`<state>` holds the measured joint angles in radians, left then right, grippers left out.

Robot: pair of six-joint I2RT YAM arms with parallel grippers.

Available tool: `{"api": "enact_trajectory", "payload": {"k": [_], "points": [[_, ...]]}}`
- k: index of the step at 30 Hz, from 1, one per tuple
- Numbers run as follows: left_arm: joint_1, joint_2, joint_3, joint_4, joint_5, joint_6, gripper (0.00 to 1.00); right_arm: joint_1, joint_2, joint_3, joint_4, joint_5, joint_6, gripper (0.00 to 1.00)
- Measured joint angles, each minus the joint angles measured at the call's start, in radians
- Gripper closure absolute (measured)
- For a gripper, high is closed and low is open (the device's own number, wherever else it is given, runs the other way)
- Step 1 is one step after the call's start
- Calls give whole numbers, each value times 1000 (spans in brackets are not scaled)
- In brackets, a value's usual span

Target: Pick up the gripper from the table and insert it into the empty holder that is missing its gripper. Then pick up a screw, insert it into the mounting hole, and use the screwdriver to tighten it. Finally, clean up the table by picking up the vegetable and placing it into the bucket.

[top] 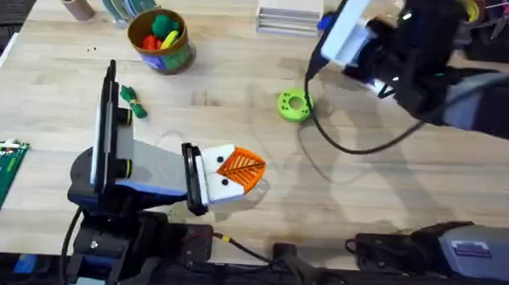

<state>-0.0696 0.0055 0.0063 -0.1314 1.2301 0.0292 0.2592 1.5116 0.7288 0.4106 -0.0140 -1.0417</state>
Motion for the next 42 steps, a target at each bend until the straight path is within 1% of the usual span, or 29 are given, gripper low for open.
{"api": "enact_trajectory", "payload": {"k": [5,9,12,13,18,19,21,22,23,33,38,42], "points": [[0,0,0,0,0,0,997,0,129,2,4,78,-68,973],[0,0,0,0,0,0,997,0,167,13,12,106,-88,973],[0,0,0,0,0,0,997,2,174,19,7,113,-73,963],[0,0,0,0,0,0,997,2,175,22,-2,115,-62,918],[0,0,0,0,0,0,997,5,178,24,-96,114,-29,567],[0,0,0,0,0,0,997,6,180,24,-117,114,-24,452],[0,0,0,0,0,0,997,5,177,34,-119,120,-18,172],[0,0,0,0,0,0,997,5,171,44,-127,121,-17,62],[0,0,0,0,0,0,997,6,168,49,-139,119,-13,35],[0,0,0,0,0,0,997,37,160,49,-159,123,18,26],[0,0,0,0,0,0,997,50,129,45,-183,118,125,25],[0,0,0,0,0,0,997,50,61,44,-198,124,276,24]]}}
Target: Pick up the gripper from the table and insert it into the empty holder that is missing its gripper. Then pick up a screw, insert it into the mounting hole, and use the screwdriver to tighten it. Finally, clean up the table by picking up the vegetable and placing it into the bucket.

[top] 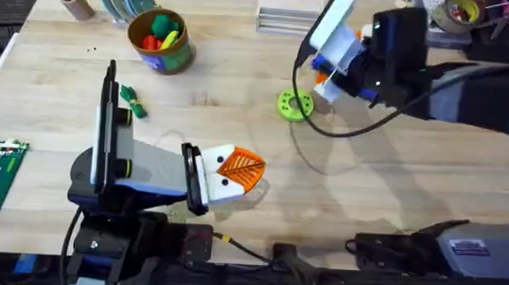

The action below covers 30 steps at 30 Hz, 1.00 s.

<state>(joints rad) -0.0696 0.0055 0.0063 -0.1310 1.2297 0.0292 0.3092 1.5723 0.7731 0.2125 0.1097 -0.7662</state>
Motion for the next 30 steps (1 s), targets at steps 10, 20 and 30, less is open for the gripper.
{"api": "enact_trajectory", "payload": {"k": [10,20,30], "points": [[0,0,0,0,0,0,997,0,-201,0,-156,2,366,24],[0,0,0,0,0,-1,56,0,-422,0,-400,0,607,24],[0,0,0,0,-3,3,638,0,-475,0,-568,-2,691,24]]}}
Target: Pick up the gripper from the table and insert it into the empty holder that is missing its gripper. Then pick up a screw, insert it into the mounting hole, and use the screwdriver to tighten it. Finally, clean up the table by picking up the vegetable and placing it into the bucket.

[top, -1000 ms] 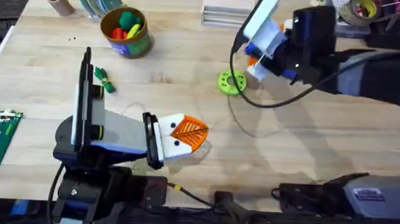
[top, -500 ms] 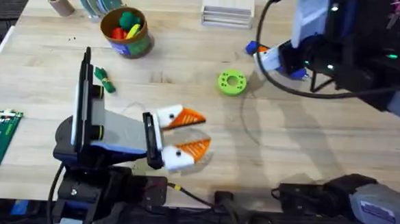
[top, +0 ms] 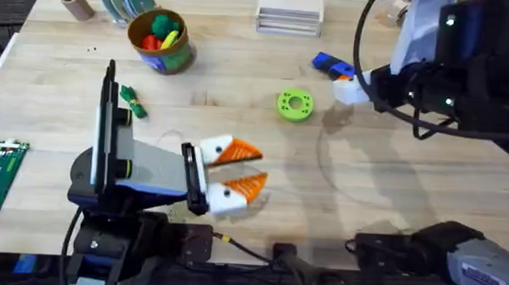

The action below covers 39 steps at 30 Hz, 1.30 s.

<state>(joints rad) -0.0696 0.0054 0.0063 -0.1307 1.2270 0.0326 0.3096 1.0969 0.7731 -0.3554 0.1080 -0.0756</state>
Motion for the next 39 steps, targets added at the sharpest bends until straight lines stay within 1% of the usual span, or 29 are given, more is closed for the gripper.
{"api": "enact_trajectory", "payload": {"k": [3,4,5,10,13,15,17,19,21,25,28,29,32,35,37,39], "points": [[0,0,0,0,0,0,166,0,0,0,-19,0,49,24],[0,0,0,0,0,-4,46,0,0,0,-21,0,68,24],[0,0,0,0,0,-3,19,0,0,0,-21,0,84,24],[0,0,0,1,-3,-3,8,0,0,0,-21,0,131,24],[0,0,0,11,-23,-3,8,0,0,0,-21,0,140,22],[0,0,0,33,-56,-6,8,0,0,0,-21,0,147,23],[0,0,5,37,-111,-19,8,0,0,0,-21,0,150,24],[0,0,29,-2,-187,-34,8,0,0,0,-21,0,151,24],[0,0,86,-101,-276,-44,8,0,0,0,-21,0,151,23],[0,0,259,-367,-488,-58,8,0,0,0,-22,0,151,23],[0,12,391,-513,-650,-60,8,0,0,0,-22,0,151,23],[0,29,448,-561,-713,-60,8,0,0,0,-22,0,151,23],[0,92,586,-663,-858,-58,8,0,0,0,-22,0,151,22],[0,197,735,-774,-1006,-56,8,0,0,0,-22,0,152,21],[0,284,824,-846,-1087,-56,10,0,0,0,-21,0,152,22],[0,376,899,-909,-1151,-56,10,0,0,0,-22,0,152,27]]}}
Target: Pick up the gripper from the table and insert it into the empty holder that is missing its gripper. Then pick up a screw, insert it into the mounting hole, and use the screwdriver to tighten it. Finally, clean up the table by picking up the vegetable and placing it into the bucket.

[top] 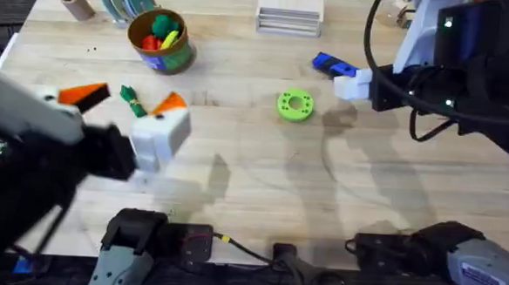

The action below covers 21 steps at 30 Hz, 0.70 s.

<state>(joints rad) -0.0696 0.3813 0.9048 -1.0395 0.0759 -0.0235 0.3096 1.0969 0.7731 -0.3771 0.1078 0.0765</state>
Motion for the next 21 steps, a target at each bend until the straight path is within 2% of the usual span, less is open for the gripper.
{"api": "enact_trajectory", "payload": {"k": [5,10,16,21], "points": [[0,260,149,-154,-146,-2,10,0,0,0,0,0,3,23],[9,494,204,-228,-243,-58,10,0,0,0,0,0,3,23],[79,702,205,-236,-260,-133,10,0,0,0,-1,0,3,22],[170,815,205,-198,-260,-156,10,0,0,0,-5,0,3,22]]}}
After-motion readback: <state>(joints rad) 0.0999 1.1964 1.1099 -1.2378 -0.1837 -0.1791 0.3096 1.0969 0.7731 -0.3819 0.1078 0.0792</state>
